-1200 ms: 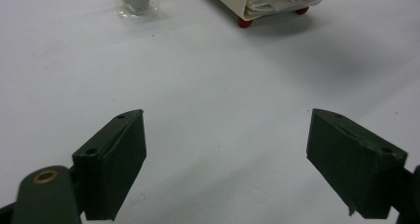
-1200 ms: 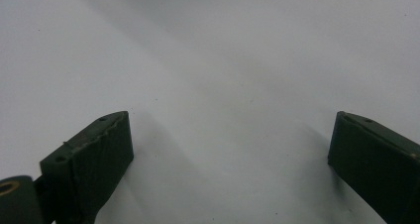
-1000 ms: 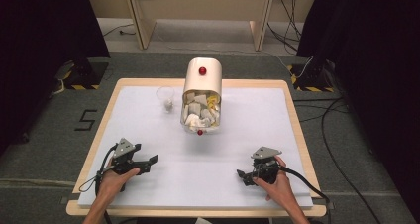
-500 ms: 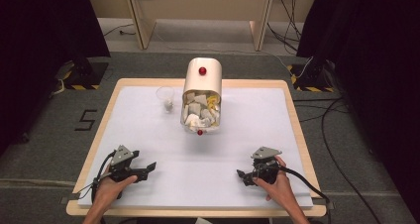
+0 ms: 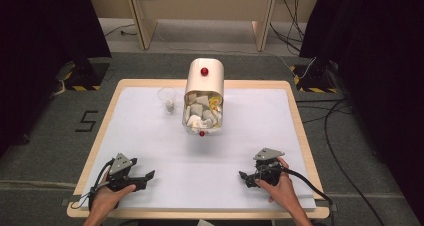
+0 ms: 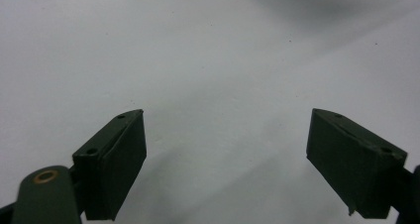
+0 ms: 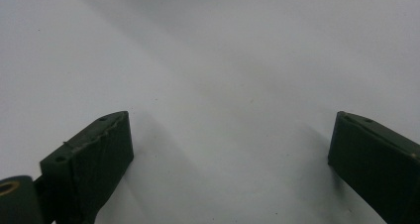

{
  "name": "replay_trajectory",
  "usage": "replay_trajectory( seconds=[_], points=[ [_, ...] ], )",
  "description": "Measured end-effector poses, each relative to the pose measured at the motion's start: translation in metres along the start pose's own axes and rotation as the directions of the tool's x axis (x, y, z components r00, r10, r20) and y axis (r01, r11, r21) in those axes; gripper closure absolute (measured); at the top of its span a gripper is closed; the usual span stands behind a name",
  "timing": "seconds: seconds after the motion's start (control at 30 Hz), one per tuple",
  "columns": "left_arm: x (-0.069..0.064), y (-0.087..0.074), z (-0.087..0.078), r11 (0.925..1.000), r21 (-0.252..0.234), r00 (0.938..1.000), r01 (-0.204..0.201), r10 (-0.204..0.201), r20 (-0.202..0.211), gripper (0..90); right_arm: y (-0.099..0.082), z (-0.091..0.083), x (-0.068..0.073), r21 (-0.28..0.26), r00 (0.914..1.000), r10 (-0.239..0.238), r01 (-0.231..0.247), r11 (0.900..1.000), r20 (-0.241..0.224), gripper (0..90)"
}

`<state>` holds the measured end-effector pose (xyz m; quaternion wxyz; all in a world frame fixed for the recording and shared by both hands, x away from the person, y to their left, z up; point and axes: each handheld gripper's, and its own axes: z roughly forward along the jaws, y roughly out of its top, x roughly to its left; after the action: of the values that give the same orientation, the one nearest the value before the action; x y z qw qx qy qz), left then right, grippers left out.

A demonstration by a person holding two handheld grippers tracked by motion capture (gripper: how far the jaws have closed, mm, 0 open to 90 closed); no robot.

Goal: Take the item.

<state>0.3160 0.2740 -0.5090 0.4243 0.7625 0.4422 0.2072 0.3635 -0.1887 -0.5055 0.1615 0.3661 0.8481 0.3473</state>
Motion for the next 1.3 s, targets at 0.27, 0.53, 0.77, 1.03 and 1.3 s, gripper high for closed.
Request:
replay_trajectory(
  seconds=[0.27,0.53,0.77,1.03,1.3],
  points=[
    [-0.005,-0.007,-0.005,1.0000,0.000,1.0000,0.000,0.000,-0.007,14.9,0.000,0.000,0.000,0.000,1.0000,0.000,0.000,1.0000,0.000,4.0],
    [-0.007,-0.021,-0.007,0.9999,0.009,0.9999,0.007,-0.007,-0.015,15.0,0.000,0.000,0.000,0.000,1.0000,0.000,0.000,1.0000,0.000,4.0],
    [-0.012,-0.025,-0.010,0.9998,0.012,0.9989,-0.015,0.015,-0.045,14.8,0.000,0.000,0.000,-0.001,1.0000,-0.001,0.001,1.0000,0.001,4.1],
    [-0.016,-0.032,-0.015,0.9997,-0.023,0.9979,-0.007,0.006,-0.065,14.8,0.000,0.000,0.000,-0.001,1.0000,-0.002,0.002,1.0000,0.002,4.2],
    [-0.018,-0.037,-0.017,0.9989,-0.047,0.9971,-0.002,-0.001,-0.076,14.7,0.000,0.000,0.001,-0.001,1.0000,-0.002,0.002,1.0000,0.004,4.3]
  ],
)
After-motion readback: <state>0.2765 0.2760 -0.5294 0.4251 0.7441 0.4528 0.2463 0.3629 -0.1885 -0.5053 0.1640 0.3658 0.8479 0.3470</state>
